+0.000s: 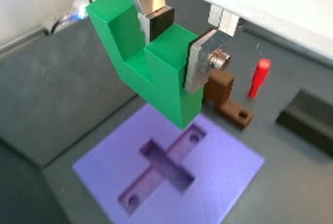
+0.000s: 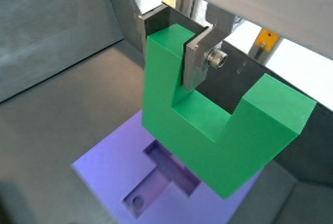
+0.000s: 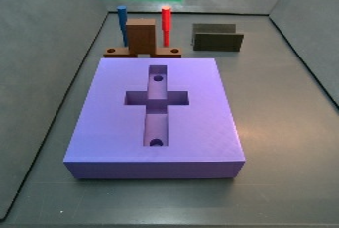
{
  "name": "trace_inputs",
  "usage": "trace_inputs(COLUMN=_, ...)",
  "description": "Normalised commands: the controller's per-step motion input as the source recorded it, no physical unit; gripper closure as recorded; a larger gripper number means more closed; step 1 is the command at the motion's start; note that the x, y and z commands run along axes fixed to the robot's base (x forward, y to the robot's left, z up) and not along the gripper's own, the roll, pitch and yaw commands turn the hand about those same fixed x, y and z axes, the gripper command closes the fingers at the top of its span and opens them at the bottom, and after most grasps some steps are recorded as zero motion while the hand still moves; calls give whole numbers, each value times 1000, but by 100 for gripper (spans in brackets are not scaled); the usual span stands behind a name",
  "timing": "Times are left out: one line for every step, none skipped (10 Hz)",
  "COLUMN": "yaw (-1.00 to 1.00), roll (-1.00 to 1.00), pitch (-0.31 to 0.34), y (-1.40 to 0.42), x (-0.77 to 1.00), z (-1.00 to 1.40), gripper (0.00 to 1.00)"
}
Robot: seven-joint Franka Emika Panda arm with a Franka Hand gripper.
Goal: Pick up the green object. Move up. Place the green object on the fixture. Regrasp the green object. Move to above the board. Insert the green object.
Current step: Insert the green object.
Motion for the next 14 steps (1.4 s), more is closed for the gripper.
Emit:
trace_inputs(yaw=51, roll=-271, pitch=-66, y=-323, x=389, z=-483, gripper=100)
trace_inputs(yaw=0, roll=-229, pitch=-144, y=-206, x=386, z=-626, gripper=100)
trace_inputs(yaw=0, roll=-219, pitch=-134, y=-169, x=354, z=-657, gripper=100)
trace_inputs(yaw=0, roll=-214, pitch=-136, y=-163, x=343, z=-669, gripper=100)
trace_inputs(yaw=0, roll=-203, pitch=-127, y=-143, x=303, z=-697, gripper=100)
trace_inputs(yaw=0, roll=-166, pitch=-124, y=-69, x=263, z=-783, gripper=100)
trace_inputs(yaw=-49, roll=-163, pitch=-124, y=0, x=157, z=-789, gripper=100)
trace_inputs(yaw=-109, roll=-190, pitch=-117, y=46, x=9, z=-754, gripper=100)
trace_inputs(yaw=-120, roll=-216, pitch=-117, y=314, x=-91, z=-709, gripper=100)
trace_inputs(yaw=-89, roll=-151, pitch=-77, y=169, x=-51, z=-300, gripper=100)
trace_inputs(yaw=0, roll=-119, pitch=-9, y=3, x=0, z=-183, gripper=100)
trace_inputs(yaw=0, roll=-160, pitch=-1, y=11, x=-46, z=-223, gripper=100)
trace_inputs(yaw=0, roll=-117, pitch=-94, y=0, x=-223, z=-160, gripper=100)
trace_inputs(yaw=0, roll=0, pitch=-104, y=129, x=-289, z=-66, gripper=100)
